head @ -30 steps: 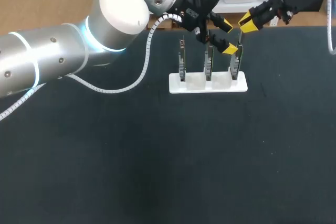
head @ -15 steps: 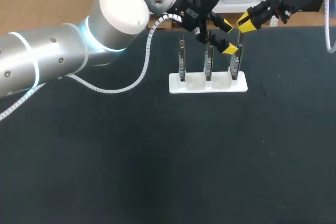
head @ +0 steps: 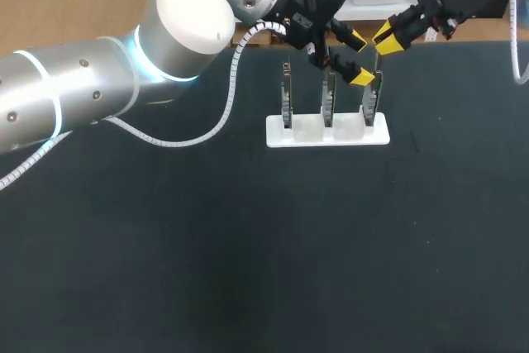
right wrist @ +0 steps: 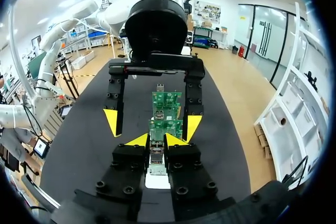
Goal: Pick up the optical module with the left hand, and insert it into the network port with the right hand.
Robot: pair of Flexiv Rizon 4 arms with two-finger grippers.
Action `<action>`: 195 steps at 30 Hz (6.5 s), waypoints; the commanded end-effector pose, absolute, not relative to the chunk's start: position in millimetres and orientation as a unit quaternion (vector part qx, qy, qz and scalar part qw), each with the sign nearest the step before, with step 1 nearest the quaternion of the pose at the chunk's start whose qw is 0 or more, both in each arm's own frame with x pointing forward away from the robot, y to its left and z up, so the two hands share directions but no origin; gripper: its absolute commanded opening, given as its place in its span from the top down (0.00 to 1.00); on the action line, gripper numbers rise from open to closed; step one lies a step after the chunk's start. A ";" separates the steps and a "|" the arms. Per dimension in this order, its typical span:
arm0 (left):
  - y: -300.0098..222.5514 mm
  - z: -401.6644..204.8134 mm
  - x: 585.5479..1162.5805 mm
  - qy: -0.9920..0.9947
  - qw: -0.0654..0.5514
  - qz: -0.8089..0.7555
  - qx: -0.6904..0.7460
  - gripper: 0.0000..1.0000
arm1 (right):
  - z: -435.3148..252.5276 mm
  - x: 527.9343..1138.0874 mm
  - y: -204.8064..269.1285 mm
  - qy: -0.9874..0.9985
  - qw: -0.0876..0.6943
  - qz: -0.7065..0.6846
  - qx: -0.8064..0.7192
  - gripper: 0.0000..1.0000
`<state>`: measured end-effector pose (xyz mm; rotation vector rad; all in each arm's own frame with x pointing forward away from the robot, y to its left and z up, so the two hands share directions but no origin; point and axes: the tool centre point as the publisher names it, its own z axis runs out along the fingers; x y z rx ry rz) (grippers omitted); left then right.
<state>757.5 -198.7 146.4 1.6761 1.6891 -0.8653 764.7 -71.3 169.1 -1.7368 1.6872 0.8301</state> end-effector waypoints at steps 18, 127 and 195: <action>-198.7 146.4 757.3 0.636 0.300 -0.325 0.632 0.00 | 162.2 767.9 -70.2 0.634 0.284 0.314 -0.647 1.00; -198.7 146.4 757.3 0.636 0.300 -0.325 0.632 0.00 | 153.8 760.7 -70.8 0.641 0.346 0.350 -0.589 1.00; -198.7 146.4 757.3 0.636 0.300 -0.325 0.632 0.00 | 141.8 770.2 -69.9 0.651 0.329 0.359 -0.582 1.00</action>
